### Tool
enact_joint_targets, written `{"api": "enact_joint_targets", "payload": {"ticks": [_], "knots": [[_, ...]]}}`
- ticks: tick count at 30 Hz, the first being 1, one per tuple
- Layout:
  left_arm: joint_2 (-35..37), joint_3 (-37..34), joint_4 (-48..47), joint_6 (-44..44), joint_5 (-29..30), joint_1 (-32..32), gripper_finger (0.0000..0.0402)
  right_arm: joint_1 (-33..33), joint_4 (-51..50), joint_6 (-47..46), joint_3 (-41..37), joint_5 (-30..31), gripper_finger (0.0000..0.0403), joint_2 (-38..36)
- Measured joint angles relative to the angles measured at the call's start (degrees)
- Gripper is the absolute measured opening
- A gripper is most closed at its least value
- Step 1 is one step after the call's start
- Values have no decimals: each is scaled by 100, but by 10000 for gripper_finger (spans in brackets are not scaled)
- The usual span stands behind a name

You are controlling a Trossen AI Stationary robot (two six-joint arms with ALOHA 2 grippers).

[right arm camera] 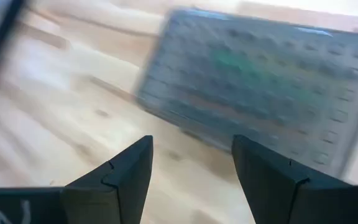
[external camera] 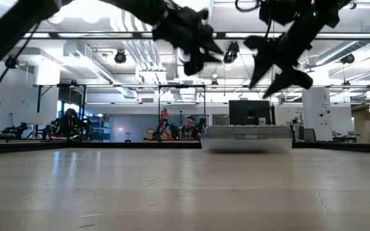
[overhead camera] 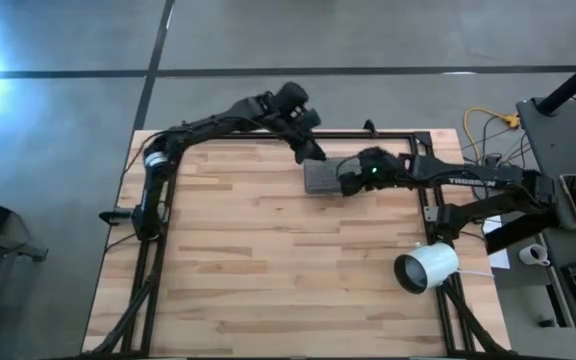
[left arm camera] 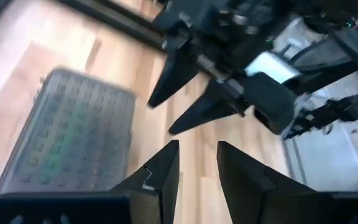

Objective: Pick & place school supplies into a supply box
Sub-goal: Return to Home Position

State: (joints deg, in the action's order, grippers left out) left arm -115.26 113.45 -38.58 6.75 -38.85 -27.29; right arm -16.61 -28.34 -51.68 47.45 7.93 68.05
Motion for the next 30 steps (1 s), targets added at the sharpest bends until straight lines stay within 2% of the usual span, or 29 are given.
{"api": "enact_joint_targets", "payload": {"ticks": [2, 5, 9, 12, 16, 20, 23, 27, 30], "knots": [[303, -22, -16, 126, 4, 0, 93, -11, 17, 32, 239, -241, 210, -98], [775, -151, -33, -160, 6, 61, 93, 29, 50, 955, 630, -404, 210, -278], [1547, -814, 186, -245, -69, 82, 93, 5, -19, 1575, 829, -423, 210, -731], [2338, -2004, 908, -31, -151, 31, 93, 8, 72, 1764, 637, -710, 210, -1276], [3763, -4078, 2618, 794, -153, 69, 93, 300, 235, 1433, -102, -1020, 210, -2151], [5220, -6117, 4725, 1760, -112, 103, 93, 970, 1606, 1316, -1096, -1065, 210, -3076], [6282, -7355, 5997, 2305, 100, 99, 93, 1491, 2328, 1636, -1691, -1053, 210, -3601], [7640, -8601, 6648, 2662, 600, 105, 93, 1923, 2442, 1556, -2262, -784, 210, -4098], [8482, -9253, 6658, 2682, 1151, 103, 93, 1935, 2458, 865, -2692, -172, 210, -4334]]}}
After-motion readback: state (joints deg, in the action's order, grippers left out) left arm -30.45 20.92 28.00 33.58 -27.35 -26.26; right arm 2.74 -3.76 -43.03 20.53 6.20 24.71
